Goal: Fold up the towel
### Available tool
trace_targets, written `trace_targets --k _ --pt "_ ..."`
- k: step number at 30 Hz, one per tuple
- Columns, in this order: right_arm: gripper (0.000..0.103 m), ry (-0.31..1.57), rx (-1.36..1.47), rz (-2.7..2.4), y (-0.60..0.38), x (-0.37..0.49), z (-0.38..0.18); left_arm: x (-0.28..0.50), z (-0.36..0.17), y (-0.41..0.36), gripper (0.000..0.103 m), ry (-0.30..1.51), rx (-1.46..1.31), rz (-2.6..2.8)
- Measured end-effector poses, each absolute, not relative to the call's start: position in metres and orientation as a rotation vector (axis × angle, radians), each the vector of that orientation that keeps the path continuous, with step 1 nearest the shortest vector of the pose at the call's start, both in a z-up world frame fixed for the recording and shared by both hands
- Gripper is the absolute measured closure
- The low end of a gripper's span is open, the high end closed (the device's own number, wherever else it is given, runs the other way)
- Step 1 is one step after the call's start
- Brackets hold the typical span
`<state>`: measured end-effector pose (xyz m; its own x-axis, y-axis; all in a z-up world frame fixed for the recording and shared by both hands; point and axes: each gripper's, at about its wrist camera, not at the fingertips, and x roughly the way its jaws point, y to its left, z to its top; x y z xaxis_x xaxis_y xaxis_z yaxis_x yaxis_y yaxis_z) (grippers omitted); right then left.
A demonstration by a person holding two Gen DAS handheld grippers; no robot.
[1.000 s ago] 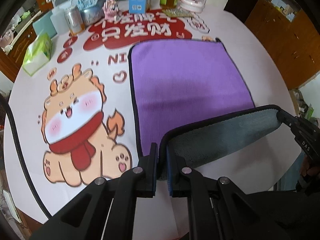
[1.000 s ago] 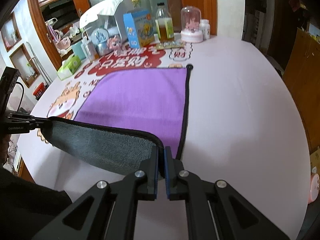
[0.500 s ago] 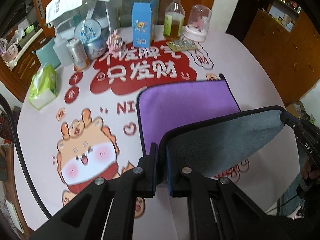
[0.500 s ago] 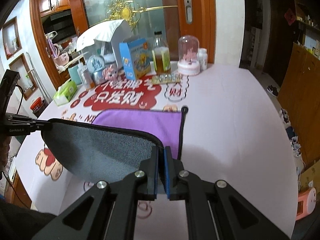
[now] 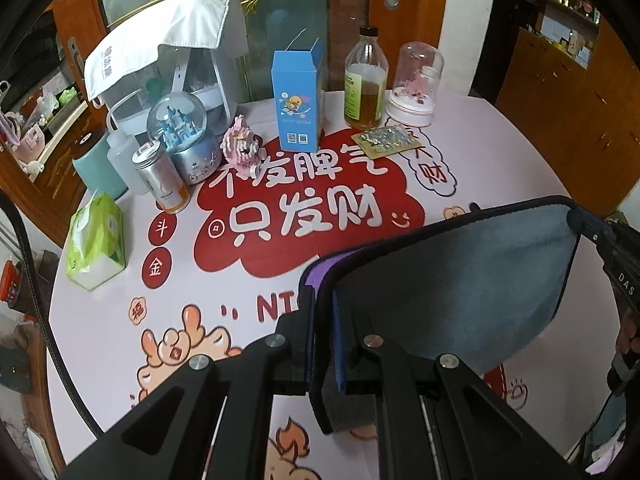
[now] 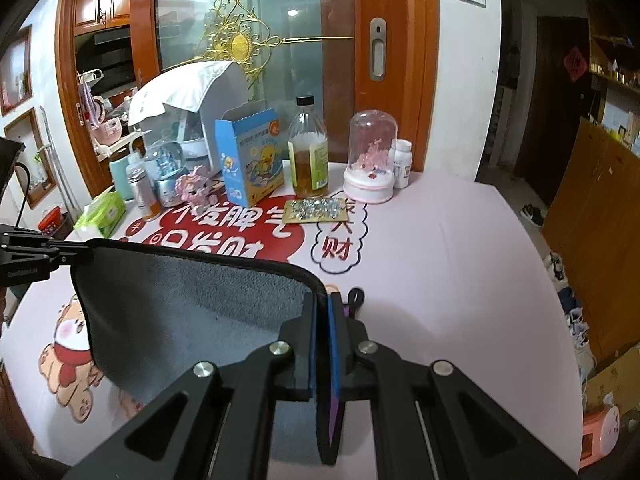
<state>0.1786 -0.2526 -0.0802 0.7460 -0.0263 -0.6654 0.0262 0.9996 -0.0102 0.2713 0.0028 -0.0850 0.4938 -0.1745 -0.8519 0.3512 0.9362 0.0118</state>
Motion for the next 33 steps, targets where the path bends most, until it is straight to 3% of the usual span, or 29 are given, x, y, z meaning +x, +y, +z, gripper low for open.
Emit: trace_targets --k 16,20,25,27,30,33 --pt "0.097 0.769 -0.101 -0.141 -0.245 0.218 -0.137 0.315 -0.155 -0.005 0.095 1.046 0.152 -0.289" --pt "0.096 0.803 -0.093 -0.145 -0.246 0.227 -0.147 0.321 -0.166 -0.006 0.088 1.066 0.15 -0.273" --pt "0.084 0.826 -0.087 -0.148 -0.247 0.231 -0.154 0.323 -0.168 -0.002 0.072 1.071 0.124 -0.261" --pt "0.07 0.828 -0.084 -0.151 -0.248 0.231 -0.155 0.322 -0.167 0.0 0.069 1.07 0.114 -0.255" --pt "0.062 0.819 -0.077 -0.152 -0.249 0.23 -0.153 0.321 -0.164 0.002 0.066 1.065 0.102 -0.253" --pt "0.057 0.81 -0.075 -0.15 -0.248 0.228 -0.149 0.319 -0.161 0.003 0.056 1.062 0.097 -0.25"
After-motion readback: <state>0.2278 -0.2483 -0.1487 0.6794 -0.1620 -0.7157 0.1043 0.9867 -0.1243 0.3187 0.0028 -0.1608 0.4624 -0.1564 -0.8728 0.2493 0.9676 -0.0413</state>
